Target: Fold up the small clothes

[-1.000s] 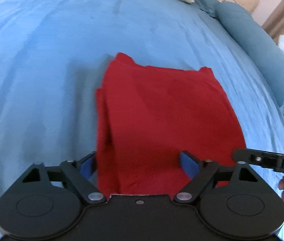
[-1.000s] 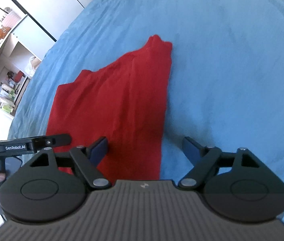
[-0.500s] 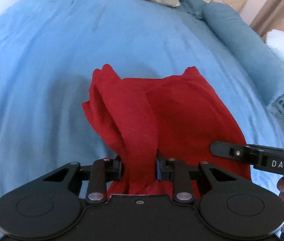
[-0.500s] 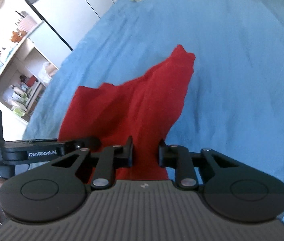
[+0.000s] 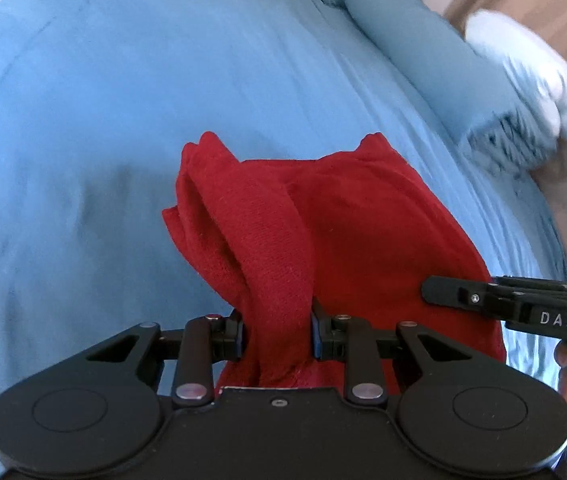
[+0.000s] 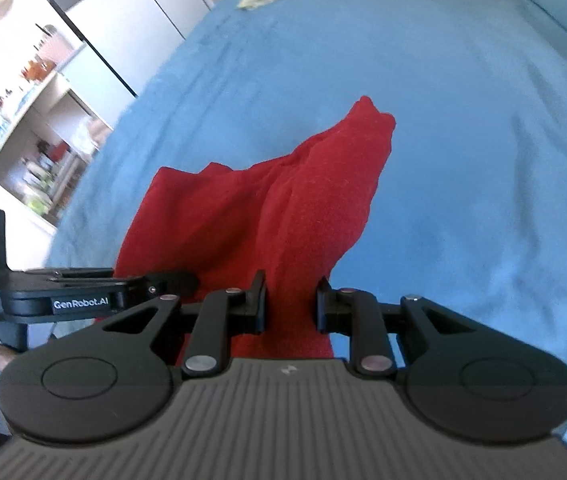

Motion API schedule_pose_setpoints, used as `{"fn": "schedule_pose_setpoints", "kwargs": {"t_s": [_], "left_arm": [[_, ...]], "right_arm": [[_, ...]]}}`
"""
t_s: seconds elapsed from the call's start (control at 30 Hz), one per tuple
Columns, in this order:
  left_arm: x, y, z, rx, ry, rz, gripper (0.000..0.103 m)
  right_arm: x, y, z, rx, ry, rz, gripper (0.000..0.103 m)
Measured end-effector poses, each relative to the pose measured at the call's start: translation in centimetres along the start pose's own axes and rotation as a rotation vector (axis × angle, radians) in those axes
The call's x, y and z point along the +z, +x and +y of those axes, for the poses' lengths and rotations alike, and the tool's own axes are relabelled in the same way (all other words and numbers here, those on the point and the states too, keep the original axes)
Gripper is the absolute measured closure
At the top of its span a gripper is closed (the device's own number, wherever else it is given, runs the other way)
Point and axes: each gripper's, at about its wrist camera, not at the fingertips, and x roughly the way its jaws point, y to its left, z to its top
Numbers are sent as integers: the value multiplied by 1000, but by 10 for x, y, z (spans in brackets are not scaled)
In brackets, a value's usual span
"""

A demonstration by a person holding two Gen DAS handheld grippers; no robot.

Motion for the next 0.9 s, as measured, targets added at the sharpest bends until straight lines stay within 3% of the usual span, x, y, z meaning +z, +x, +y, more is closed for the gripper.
{"fn": "schedule_pose_setpoints", "kwargs": {"t_s": [0.23,0.33,0.4,0.43,0.47,0.5,0.53,0.57,0.73,0.9], "left_arm": [[-29,43,-35,88,100,-7,69],[-32,46,-38,109,119,-22,63],[-30,43,-38,136,124,-26,54],[-28,42,-39,160,126,-32,50],[-27,37,-40,195,135,-46,39],[-31,29,-38,230,146,-61,22],[-34,23,-36,260,157,-77,16],[-36,20,-36,287,166,-96,14],[-40,28,-19,347,138,-82,14],[-43,43,-6,344,107,-43,17]], "right_arm": [[-57,16,-51,-59,13,6,64],[-67,23,-62,-58,23,-4,61],[-68,22,-65,-50,37,-4,55],[-68,20,-65,-54,44,-9,45],[-69,16,-65,-63,48,-13,30],[-68,11,-62,-72,51,-20,22],[-67,6,-60,-81,49,-37,9],[-67,-1,-57,-101,43,-61,5],[-70,-2,-57,-220,-25,-58,3],[-85,12,-67,-291,-57,-63,4]]}}
